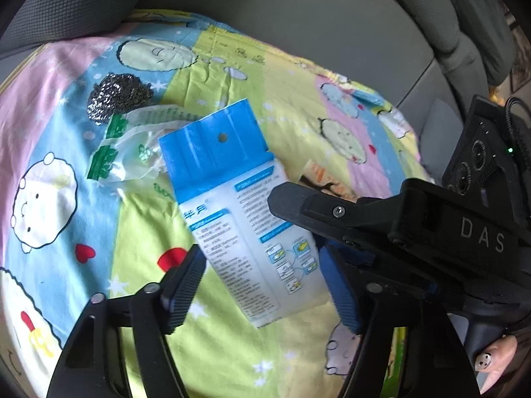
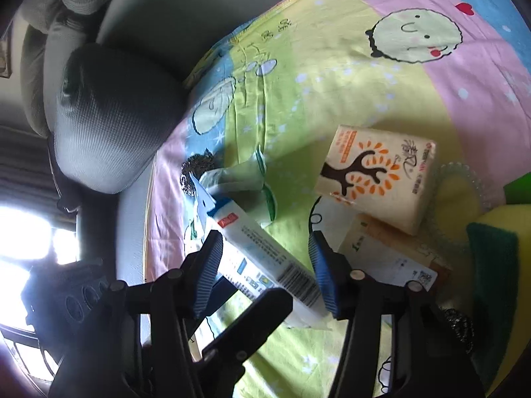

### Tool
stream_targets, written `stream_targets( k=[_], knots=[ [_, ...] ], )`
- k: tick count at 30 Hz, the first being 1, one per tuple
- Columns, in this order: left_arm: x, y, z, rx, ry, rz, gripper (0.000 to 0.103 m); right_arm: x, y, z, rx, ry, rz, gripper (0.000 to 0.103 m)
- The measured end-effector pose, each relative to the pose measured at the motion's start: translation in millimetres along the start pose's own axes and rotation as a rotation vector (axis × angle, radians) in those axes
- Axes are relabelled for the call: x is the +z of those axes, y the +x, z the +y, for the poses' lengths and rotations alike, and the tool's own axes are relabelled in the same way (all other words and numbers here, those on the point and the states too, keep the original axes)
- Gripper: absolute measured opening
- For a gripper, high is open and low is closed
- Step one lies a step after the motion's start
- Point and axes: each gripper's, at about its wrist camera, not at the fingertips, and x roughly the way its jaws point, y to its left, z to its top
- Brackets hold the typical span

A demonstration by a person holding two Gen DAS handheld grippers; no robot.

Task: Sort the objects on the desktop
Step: 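Close the right tool on the blue-capped milk carton and lift it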

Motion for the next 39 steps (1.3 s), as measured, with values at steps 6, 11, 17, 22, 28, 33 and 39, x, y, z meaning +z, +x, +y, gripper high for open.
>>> stream_targets(
  k=[6, 11, 17, 22, 28, 33, 39],
  knots=[
    [-2.6, 2.4, 7.9, 0.021, -0.021, 0.015, 0.067, -7.9, 8.5, 2.2, -0.026, -0.020, 0.024, 0.041],
    [-2.2, 3.0, 4.2, 0.025, -0.005, 0.019, 0.066, -8.5, 11.6, 1.2, -0.019, -0.016, 0.034, 0.042],
    [-1.2, 8.1, 6.4, 0.020, -0.020, 0.045, 0.066, -7.7, 10.8, -2.3, -0.009, 0.011, 0.026, 0.045],
    [-2.1, 12.0, 4.1, 0.025, -0.017, 0.056, 0.066, -9.0, 18.6, 1.8, 0.001, -0.002, 0.046, 0.053],
    [-2.7, 8.7, 3.3, 0.023, -0.027, 0.052, 0.066, -11.4, 19.0, 7.0, -0.014, -0.035, 0.047, 0.051],
    [-2.2, 2.0, -4.8, 0.041, -0.002, 0.031, 0.066, -13.3, 13.9, 10.5, -0.025, -0.048, 0.030, 0.050],
    [-1.6, -3.8, -17.6, 0.040, 0.039, 0.011, 0.066, -15.1, 0.1, 11.3, -0.021, -0.058, -0.002, 0.050]
  ],
)
